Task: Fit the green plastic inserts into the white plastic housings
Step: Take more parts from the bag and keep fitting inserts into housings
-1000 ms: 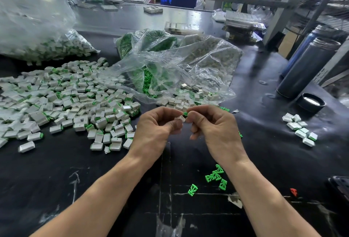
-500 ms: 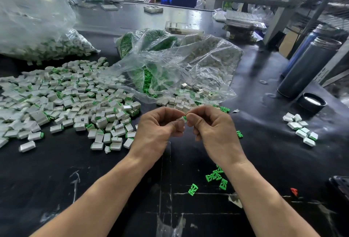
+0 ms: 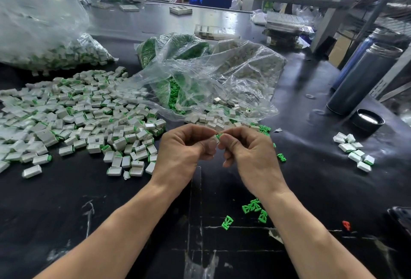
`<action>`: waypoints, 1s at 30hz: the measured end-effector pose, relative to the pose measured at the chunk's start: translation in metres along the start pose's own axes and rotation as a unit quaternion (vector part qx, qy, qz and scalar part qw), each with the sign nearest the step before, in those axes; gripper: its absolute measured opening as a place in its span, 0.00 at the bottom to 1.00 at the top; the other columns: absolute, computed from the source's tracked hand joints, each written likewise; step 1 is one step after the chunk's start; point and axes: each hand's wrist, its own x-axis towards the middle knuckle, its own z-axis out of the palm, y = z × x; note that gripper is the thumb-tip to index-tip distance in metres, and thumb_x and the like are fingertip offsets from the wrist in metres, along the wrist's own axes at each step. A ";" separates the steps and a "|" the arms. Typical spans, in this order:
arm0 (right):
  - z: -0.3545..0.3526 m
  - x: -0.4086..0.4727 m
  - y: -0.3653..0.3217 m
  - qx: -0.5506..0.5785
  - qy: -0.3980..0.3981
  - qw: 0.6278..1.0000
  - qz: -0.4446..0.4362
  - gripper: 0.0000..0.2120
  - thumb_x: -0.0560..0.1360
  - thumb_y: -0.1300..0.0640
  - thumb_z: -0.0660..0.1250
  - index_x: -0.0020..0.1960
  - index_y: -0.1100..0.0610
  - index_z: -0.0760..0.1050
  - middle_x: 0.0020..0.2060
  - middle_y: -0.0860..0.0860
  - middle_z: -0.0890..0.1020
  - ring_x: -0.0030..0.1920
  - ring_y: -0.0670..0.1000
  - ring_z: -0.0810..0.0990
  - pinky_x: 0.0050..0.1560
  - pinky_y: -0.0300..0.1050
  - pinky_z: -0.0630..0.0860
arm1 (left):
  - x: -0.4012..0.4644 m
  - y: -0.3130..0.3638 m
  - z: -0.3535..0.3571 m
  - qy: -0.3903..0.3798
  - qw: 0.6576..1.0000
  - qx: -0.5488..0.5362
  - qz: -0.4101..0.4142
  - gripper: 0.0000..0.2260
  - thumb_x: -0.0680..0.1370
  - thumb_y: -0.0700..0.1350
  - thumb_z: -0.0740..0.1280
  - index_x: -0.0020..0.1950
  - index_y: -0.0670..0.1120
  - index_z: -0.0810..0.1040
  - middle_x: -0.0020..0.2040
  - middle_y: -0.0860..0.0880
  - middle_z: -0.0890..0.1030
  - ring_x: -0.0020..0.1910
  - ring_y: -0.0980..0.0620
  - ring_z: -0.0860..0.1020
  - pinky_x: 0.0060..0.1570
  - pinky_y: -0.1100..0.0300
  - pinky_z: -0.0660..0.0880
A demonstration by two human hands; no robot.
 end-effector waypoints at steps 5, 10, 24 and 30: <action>-0.001 -0.003 0.003 -0.124 -0.006 0.992 -0.021 0.09 0.80 0.61 0.71 0.44 0.49 0.81 0.36 0.49 0.83 0.32 0.46 0.80 0.35 0.50 0.82 | -0.001 -0.001 0.000 0.012 0.998 0.055 0.018 0.09 0.73 0.28 0.73 0.43 0.41 0.86 0.37 0.45 0.86 0.35 0.52 0.83 0.37 0.59 0.83; -0.005 -0.004 -0.002 -0.180 -0.022 0.983 -0.026 0.09 0.80 0.59 0.71 0.44 0.47 0.81 0.37 0.44 0.82 0.38 0.50 0.81 0.43 0.59 0.82 | 0.001 -0.003 -0.002 -0.005 0.995 0.097 0.025 0.14 0.73 0.25 0.71 0.41 0.44 0.87 0.36 0.46 0.86 0.35 0.53 0.84 0.37 0.61 0.81; -0.002 -0.007 0.001 -0.134 -0.014 0.991 0.016 0.08 0.78 0.60 0.73 0.43 0.49 0.84 0.36 0.50 0.84 0.33 0.47 0.81 0.34 0.46 0.83 | 0.001 -0.005 -0.004 -0.008 0.990 0.139 0.021 0.16 0.71 0.28 0.73 0.42 0.50 0.87 0.37 0.49 0.86 0.35 0.53 0.83 0.41 0.53 0.83; -0.002 -0.003 -0.006 -0.006 0.001 1.000 0.012 0.11 0.80 0.63 0.71 0.41 0.54 0.85 0.31 0.50 0.83 0.29 0.46 0.76 0.29 0.42 0.78 | 0.002 -0.002 0.004 -0.003 0.998 0.055 0.026 0.12 0.74 0.30 0.74 0.42 0.47 0.86 0.37 0.48 0.86 0.35 0.55 0.82 0.39 0.61 0.82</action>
